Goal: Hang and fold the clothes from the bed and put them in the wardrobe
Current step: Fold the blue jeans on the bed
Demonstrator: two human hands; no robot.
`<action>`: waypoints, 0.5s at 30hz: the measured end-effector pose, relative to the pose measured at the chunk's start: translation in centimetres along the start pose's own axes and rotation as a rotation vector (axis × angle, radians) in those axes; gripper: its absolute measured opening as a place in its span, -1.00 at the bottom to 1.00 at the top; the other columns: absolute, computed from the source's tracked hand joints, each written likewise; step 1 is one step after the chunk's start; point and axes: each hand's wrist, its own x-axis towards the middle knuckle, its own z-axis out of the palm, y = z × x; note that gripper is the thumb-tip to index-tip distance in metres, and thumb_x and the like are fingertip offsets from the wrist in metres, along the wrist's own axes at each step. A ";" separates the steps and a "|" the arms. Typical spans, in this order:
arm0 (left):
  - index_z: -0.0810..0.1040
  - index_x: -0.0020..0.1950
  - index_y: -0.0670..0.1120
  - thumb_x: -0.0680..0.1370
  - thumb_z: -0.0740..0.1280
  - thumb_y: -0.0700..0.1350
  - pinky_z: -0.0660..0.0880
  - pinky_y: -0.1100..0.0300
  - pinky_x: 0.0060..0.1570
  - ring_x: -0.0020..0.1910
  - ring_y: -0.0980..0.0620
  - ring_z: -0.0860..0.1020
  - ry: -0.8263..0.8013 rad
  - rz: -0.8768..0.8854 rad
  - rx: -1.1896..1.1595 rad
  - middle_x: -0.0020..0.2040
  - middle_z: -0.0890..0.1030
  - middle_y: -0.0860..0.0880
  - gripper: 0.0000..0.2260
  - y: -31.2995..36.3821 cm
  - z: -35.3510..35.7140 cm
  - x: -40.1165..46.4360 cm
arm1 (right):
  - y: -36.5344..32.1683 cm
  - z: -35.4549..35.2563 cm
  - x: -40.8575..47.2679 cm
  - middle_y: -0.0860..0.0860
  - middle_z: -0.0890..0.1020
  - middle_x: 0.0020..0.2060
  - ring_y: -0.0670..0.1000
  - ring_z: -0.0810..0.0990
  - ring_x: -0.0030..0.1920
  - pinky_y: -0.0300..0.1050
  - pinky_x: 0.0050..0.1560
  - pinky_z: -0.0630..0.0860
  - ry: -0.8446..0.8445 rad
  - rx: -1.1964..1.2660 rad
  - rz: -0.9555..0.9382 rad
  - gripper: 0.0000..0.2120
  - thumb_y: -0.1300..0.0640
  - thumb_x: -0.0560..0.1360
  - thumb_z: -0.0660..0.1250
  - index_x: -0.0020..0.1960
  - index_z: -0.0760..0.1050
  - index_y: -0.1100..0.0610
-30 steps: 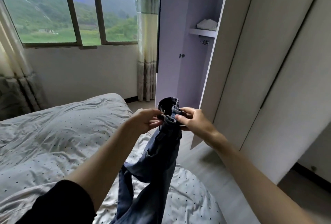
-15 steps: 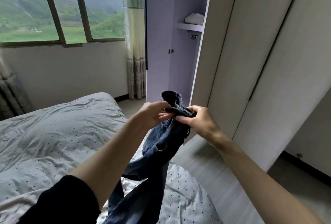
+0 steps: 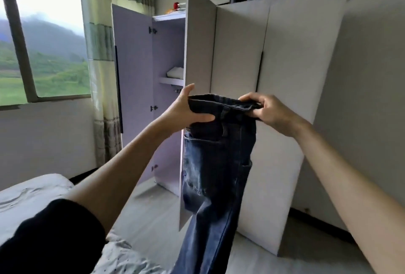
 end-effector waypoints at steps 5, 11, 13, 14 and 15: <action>0.54 0.18 -0.21 0.36 0.52 -0.22 0.47 0.46 -0.33 -0.16 0.09 0.54 0.074 0.033 -0.113 -0.14 0.56 0.00 -0.59 4.6 2.8 5.2 | 0.5 -5.9 1.1 -0.09 0.60 -0.13 -0.06 0.55 -0.01 -0.13 0.14 0.51 0.183 -0.126 0.024 -0.79 0.31 0.53 0.29 0.08 0.57 0.07; 0.63 0.06 -0.17 0.41 0.49 -0.18 0.50 0.18 -0.06 -0.11 -0.03 0.56 0.057 0.142 0.114 -0.08 0.62 -0.09 -0.76 11.1 5.9 9.8 | -0.1 -12.4 2.9 0.05 0.61 0.03 0.07 0.54 0.07 -0.18 0.04 0.43 0.488 -0.469 0.029 -0.72 0.34 0.47 0.22 0.10 0.55 0.11; 0.64 0.05 -0.15 0.44 0.47 -0.15 0.42 0.22 -0.16 -0.18 0.01 0.51 0.122 0.207 0.201 -0.17 0.57 -0.05 -0.78 12.7 6.7 10.8 | -0.4 -13.6 3.1 0.07 0.59 0.01 0.10 0.54 0.06 -0.14 0.00 0.44 0.628 -0.455 0.010 -0.75 0.35 0.47 0.21 0.09 0.47 0.12; 0.64 0.04 -0.14 0.45 0.46 -0.15 0.43 0.21 -0.17 -0.19 -0.01 0.51 0.156 0.244 0.218 -0.19 0.56 -0.05 -0.81 13.6 7.1 11.2 | -0.6 -14.1 3.1 0.08 0.58 0.01 0.09 0.54 0.02 -0.14 -0.01 0.45 0.699 -0.434 -0.011 -0.76 0.34 0.48 0.22 0.10 0.44 0.13; 0.65 0.03 -0.14 0.46 0.45 -0.15 0.47 0.17 -0.14 -0.17 -0.04 0.52 0.194 0.278 0.222 -0.19 0.55 -0.05 -0.83 14.4 7.4 11.6 | -0.7 -14.5 3.1 0.06 0.57 0.00 0.05 0.53 -0.02 -0.20 -0.03 0.44 0.759 -0.408 -0.047 -0.76 0.33 0.49 0.23 0.13 0.43 0.14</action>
